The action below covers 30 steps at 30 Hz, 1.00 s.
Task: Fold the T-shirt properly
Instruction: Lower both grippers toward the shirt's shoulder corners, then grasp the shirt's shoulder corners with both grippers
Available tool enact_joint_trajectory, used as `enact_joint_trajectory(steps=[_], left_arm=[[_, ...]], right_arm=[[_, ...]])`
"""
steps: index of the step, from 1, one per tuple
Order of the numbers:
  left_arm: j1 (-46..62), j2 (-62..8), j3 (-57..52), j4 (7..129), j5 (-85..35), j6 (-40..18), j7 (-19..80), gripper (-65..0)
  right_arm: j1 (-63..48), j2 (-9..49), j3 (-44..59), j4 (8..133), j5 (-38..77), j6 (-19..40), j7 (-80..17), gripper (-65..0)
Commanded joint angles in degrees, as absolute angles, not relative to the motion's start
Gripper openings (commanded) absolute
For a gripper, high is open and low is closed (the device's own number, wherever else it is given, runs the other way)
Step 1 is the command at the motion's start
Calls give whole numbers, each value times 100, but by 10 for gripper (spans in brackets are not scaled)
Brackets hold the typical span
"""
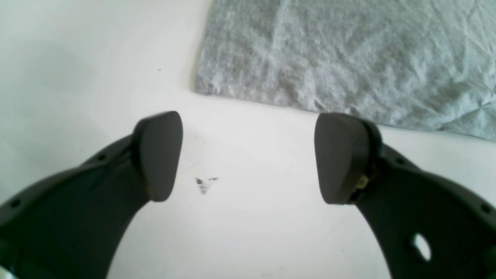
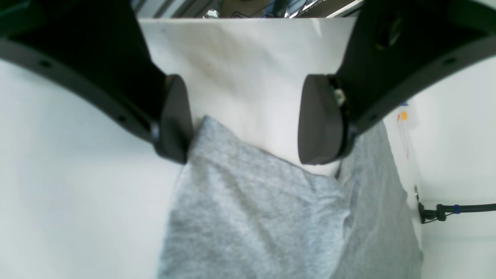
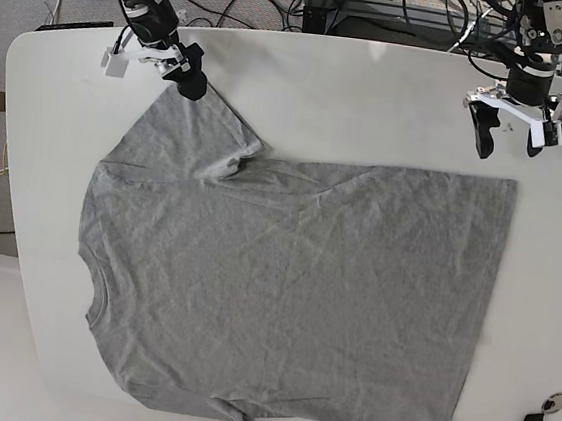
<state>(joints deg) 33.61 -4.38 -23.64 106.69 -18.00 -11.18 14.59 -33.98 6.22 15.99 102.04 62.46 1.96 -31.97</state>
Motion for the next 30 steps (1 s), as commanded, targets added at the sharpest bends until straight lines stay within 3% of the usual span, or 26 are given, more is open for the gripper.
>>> enact_joint_trajectory(steps=[1,8,10,14,15,30], left_arm=[[3363,-567,-2396,10756,-1833,-1121,1314,-148],[3354,-734,-2387,10747,-1833,-1121,1314,-148],[3354,-778,-2387,10747,-1833,-1121,1314,-148],[3222,-813,-2387,10747,-1833,-1121,1323,-148],[3169,-813,-2387,10738,-1833,-1121,1323,-148],[1736,-813,-2396,9182,-1833,-1121,2018,-148]], right_arm=[[-3310,655,1596,10141,6185,127,-3380,-243],[-3222,646,1596,10062,6185,127,-3424,-269],[-3213,646,1596,10062,6185,127,-3424,-371],[-3143,646,1596,10053,6185,127,-3424,-634],[-3143,646,1596,10053,6185,127,-3424,-650],[-3055,646,1596,10044,6185,127,-3424,-650]])
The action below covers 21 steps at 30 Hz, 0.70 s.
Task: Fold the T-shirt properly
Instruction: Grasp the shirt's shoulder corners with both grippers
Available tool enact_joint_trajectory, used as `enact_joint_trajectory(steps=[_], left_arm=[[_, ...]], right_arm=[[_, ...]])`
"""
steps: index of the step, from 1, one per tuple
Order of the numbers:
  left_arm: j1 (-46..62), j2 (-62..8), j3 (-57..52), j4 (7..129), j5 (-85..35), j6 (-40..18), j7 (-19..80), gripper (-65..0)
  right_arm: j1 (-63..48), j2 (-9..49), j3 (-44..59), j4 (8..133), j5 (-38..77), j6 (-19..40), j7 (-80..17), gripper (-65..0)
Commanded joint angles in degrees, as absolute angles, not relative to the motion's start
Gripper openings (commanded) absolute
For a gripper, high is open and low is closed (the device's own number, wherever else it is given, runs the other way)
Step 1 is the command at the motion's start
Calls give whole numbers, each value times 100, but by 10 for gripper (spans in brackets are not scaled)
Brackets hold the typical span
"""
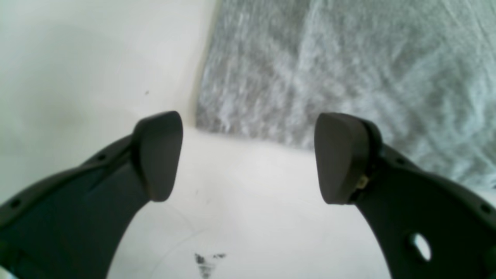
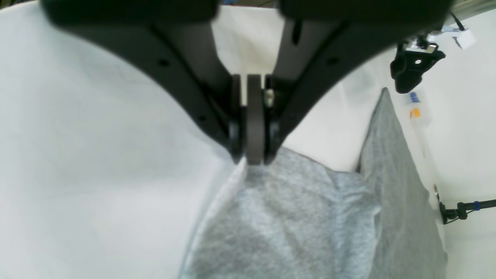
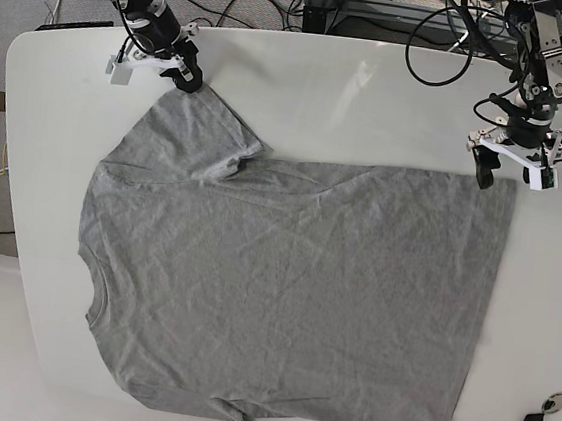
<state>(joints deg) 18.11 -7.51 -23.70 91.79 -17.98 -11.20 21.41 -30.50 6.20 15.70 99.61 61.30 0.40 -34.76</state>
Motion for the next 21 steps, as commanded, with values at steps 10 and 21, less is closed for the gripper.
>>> enact_joint_trajectory(steps=[10,21], left_arm=[[1578,-1015,-2396,8646,-1868,-1138,2018,-147],[1253,-1007,-2396,8207,-1877,-1569,2018,-147]], right_arm=[[-3055,646,1596,10000,6176,119,-3424,-650],[-3002,646,1596,9745,6176,119,-3424,-650]])
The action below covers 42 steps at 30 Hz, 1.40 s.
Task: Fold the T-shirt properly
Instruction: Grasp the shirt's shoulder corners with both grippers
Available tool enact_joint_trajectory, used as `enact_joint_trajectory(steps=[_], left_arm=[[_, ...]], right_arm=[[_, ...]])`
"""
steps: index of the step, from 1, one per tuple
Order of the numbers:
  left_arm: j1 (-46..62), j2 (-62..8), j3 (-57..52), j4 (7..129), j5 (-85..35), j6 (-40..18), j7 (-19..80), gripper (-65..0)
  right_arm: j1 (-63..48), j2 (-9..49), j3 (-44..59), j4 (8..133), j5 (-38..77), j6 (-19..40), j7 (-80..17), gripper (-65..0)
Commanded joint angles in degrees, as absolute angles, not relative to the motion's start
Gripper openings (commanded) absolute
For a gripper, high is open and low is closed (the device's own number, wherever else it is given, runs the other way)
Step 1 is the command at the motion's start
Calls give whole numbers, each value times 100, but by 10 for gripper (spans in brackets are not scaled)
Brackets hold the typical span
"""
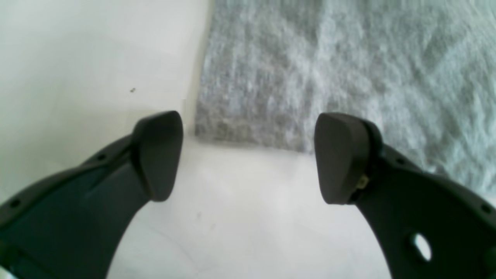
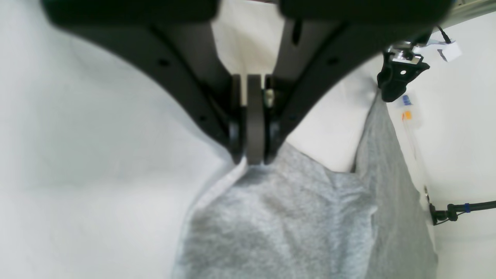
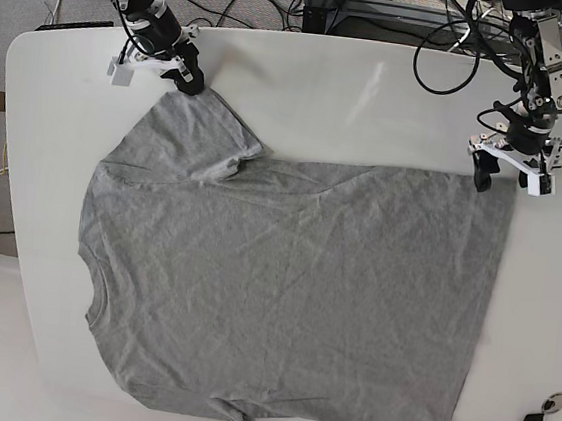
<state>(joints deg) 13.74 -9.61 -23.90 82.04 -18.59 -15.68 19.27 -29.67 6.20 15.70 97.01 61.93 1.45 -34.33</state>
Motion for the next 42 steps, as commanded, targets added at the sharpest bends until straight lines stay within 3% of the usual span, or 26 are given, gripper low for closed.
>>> enact_joint_trajectory(steps=[1,10,13,18,21,42], left_arm=[[1218,-1007,-2396,8154,-1877,-1569,2018,-147],[1051,-980,-2387,8145,-1877,-1877,2193,-156],[1051,-980,-2387,8145,-1877,-1877,2193,-218],[1042,-980,-2387,8145,-1877,-1877,2193,-374],[1042,-980,-2387,8145,-1877,-1877,2193,-426],[708,-1007,-2396,8136,-1833,-1868,2193,-434]], right_arm=[[-3002,646,1596,9745,6176,119,-3424,-650],[-2993,646,1596,9736,6176,119,-3424,-650],[-2993,646,1596,9736,6176,119,-3424,-650],[-2993,646,1596,9736,6176,119,-3424,-650],[-2993,646,1596,9736,6176,119,-3424,-650],[-3029,646,1596,9736,6176,127,-3424,-650]])
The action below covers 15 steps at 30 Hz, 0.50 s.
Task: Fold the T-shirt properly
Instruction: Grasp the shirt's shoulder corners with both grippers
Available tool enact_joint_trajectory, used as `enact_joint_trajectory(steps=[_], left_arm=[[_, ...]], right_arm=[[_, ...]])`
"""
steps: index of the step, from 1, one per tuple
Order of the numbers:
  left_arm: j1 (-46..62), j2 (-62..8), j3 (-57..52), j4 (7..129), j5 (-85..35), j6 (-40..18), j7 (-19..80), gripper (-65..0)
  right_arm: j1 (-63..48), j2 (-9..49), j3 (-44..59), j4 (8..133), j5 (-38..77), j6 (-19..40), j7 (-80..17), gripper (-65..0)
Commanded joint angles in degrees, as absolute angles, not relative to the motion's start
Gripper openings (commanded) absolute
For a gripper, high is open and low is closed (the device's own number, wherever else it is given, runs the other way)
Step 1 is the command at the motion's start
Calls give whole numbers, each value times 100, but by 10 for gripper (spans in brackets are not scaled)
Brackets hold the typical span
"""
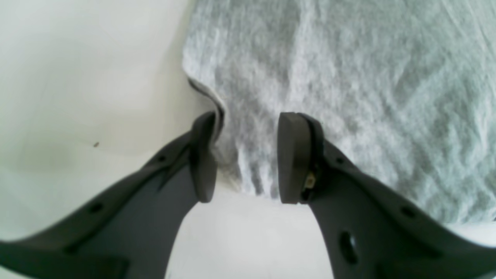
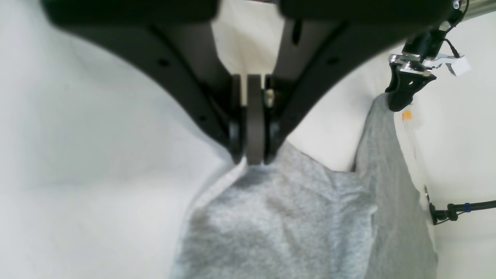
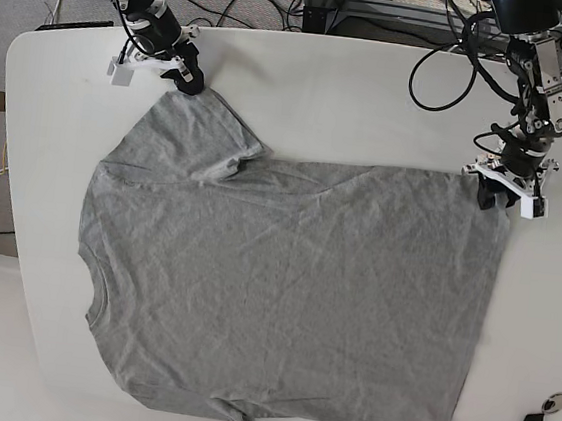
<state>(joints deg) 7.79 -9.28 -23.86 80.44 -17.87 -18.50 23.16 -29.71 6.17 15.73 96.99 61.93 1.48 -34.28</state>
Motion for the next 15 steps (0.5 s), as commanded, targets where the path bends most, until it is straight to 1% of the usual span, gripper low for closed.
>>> enact_joint_trajectory(steps=[1,7,8,9,11,12,15], left_arm=[[708,-1007,-2396,8136,-1833,-1868,2193,-434],[708,-1015,-2396,8136,-1833,-1868,2193,-435],[708,-1015,-2396,8136,-1833,-1868,2193,-453],[708,-1015,-2396,8136,-1833,-1868,2193,-496],[708,-1015,-2396,8136,-1833,-1868,2193,-624],[708,-1015,-2396,8136,-1833,-1859,2193,-650],[708,-1015,-2396,8136,-1824,-1859,2193,-650]], right_arm=[[-3029,646,1596,9736,6176,127,-3424,-650],[-3029,637,1596,9736,6176,127,-3424,-650],[-3029,602,1596,9736,6176,127,-3424,-650],[-3029,576,1596,9736,6176,127,-3424,-650],[-3029,576,1596,9736,6176,127,-3424,-650],[-3029,576,1596,9736,6176,127,-3424,-650],[-3029,576,1596,9736,6176,127,-3424,-650]])
